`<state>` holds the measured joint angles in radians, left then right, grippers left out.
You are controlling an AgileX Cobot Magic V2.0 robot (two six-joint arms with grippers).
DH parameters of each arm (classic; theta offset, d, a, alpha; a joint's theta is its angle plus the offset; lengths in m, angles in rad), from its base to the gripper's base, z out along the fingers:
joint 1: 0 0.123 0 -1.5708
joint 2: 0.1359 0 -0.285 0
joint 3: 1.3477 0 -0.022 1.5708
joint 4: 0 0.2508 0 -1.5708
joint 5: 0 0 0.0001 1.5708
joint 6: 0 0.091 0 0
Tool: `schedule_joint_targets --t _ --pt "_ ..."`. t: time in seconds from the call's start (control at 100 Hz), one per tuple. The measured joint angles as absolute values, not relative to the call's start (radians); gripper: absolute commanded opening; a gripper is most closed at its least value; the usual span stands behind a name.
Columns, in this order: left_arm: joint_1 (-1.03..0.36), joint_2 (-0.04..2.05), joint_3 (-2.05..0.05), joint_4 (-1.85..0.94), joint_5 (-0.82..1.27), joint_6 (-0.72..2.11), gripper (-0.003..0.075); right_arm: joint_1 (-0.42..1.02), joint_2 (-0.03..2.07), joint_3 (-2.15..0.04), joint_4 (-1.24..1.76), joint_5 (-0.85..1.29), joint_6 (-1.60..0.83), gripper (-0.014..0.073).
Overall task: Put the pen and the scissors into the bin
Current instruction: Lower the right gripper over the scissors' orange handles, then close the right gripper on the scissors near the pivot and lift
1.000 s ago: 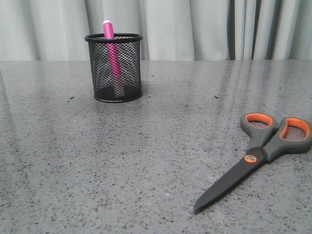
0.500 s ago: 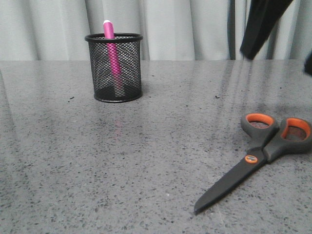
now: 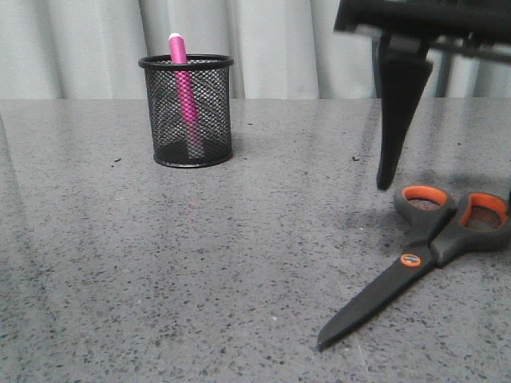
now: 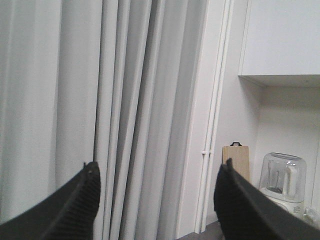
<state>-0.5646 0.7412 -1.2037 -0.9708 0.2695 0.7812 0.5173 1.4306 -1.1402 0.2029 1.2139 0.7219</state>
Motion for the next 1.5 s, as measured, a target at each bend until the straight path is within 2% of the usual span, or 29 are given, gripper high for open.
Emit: schedule_joint_targets --t 0.36,0.58,0.85,0.92,1.22,1.5 --pt "-0.607 0.704 -1.204 -0.946 0.299 0.781 0.0441 0.574 1.543 -1.142 0.201 1.193 0.793 0.0481" --pt "-0.640 0.700 -1.204 -0.927 0.315 0.783 0.0441 0.574 1.581 -1.156 0.170 1.207 0.814 0.0375" --pt "-0.640 0.690 -1.204 -0.922 0.319 0.783 0.0441 0.576 1.594 -1.163 0.077 1.198 0.900 0.0349" --pt "-0.640 0.690 -1.204 -0.922 0.326 0.783 0.0441 0.576 1.607 -1.167 0.065 1.198 0.905 0.0300" --pt "-0.640 0.688 -1.204 -0.920 0.373 0.783 0.0441 0.576 1.650 -1.193 0.048 1.206 0.890 -0.0072" --pt "-0.640 0.657 -1.204 -0.914 0.397 0.783 0.0441 0.578 1.654 -1.209 0.006 1.199 0.826 -0.0076"
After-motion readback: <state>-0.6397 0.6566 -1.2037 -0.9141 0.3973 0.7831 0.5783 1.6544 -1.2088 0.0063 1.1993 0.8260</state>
